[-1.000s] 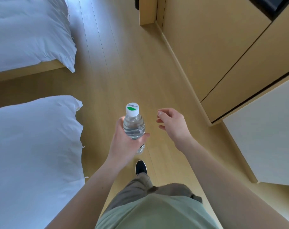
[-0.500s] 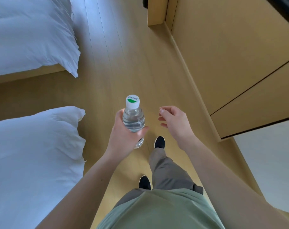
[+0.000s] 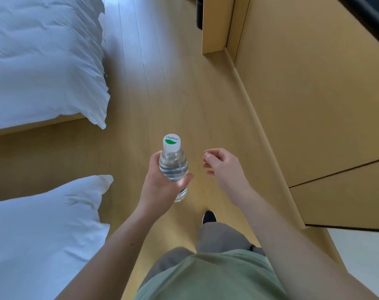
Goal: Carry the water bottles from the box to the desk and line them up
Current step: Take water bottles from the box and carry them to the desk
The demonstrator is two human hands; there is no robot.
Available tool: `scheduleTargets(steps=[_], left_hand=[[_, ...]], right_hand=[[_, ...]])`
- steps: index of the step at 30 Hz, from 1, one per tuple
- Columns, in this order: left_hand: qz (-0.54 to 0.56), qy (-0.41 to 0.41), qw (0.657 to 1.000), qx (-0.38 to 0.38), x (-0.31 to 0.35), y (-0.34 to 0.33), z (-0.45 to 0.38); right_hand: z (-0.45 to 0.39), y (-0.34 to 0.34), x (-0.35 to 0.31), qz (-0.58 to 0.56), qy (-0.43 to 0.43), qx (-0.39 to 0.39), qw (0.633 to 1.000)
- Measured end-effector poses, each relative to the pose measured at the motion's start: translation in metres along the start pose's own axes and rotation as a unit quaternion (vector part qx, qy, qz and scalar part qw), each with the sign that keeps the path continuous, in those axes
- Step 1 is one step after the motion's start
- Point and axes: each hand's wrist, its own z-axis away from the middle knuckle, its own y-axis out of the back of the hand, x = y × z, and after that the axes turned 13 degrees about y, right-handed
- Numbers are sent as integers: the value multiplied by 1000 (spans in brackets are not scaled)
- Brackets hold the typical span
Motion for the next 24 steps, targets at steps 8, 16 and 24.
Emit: scheduleTargets(steps=[8, 16, 24], left_hand=[[27, 2, 1000, 4, 44, 5, -80], [23, 3, 1000, -7, 77, 19, -195], [12, -36, 998, -45, 136, 69, -323]], right_hand=[[-100, -10, -28, 12, -4, -8, 1000], [-207, -42, -52, 22, 16, -7, 1000], [-327, -97, -101, 15, 15, 29, 999]])
